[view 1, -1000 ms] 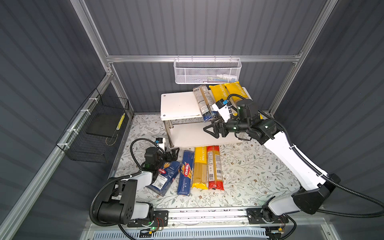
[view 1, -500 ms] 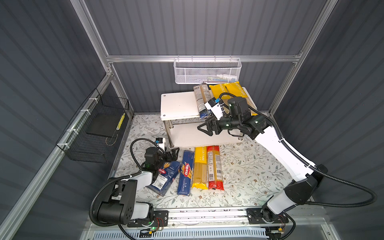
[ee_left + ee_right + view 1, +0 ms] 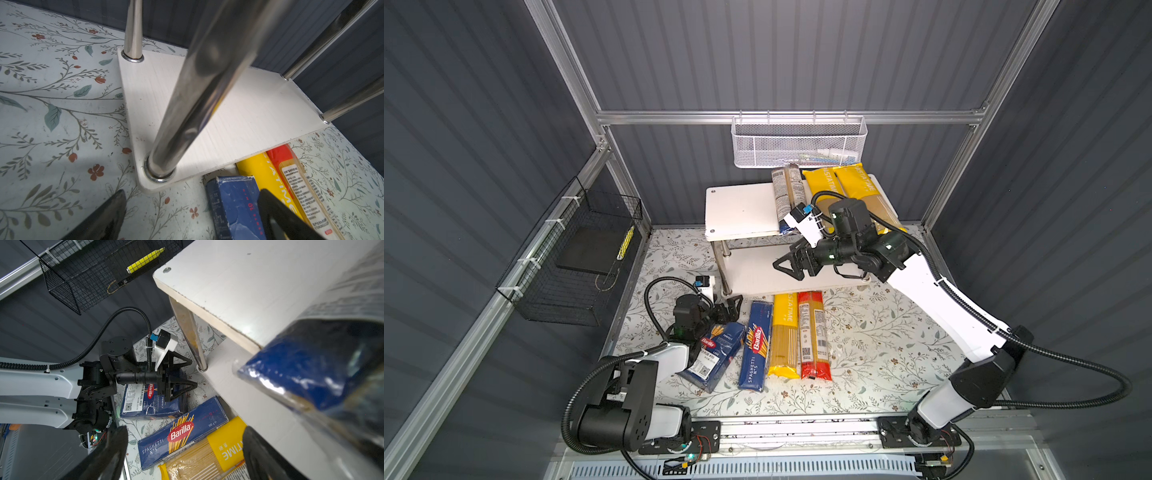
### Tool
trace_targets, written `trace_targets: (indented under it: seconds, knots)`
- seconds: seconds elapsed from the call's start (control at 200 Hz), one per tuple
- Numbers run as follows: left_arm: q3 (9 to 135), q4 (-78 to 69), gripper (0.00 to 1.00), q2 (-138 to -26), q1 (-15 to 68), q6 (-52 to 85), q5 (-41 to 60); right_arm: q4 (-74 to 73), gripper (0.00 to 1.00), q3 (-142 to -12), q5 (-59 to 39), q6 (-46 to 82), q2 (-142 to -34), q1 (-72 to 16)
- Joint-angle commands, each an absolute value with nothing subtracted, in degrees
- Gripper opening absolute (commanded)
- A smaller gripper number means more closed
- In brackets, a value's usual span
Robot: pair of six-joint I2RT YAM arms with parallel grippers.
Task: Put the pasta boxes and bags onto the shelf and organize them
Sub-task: 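Withdraw the right gripper from the shelf down toward the pasta row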
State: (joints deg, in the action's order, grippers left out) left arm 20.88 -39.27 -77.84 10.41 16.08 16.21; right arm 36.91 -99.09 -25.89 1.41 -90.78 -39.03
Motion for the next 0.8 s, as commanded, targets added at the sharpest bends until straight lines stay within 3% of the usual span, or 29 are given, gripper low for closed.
trace_targets:
  seconds: [0.0,0.215,0.375,0.79]
  knots:
    - [19.0,-33.6,0.99,-78.0,10.9,17.5,16.8,37.4,0.88,-95.5,-22.2,0.9,-87.3,-40.0]
    - [18.3,-34.0,0.99,-76.9,10.9,17.7,16.0,34.9,0.9,-85.6,-16.8,3.6,-81.4,-40.7]
    - [18.4,-34.0,0.99,-77.3,10.9,17.8,15.8,31.6,0.99,-76.4,-10.3,6.2,-76.7,-40.9]
    - [17.2,-34.9,0.99,-75.5,10.9,18.0,14.7,29.3,0.99,-61.8,-2.3,16.2,-71.3,-40.8]
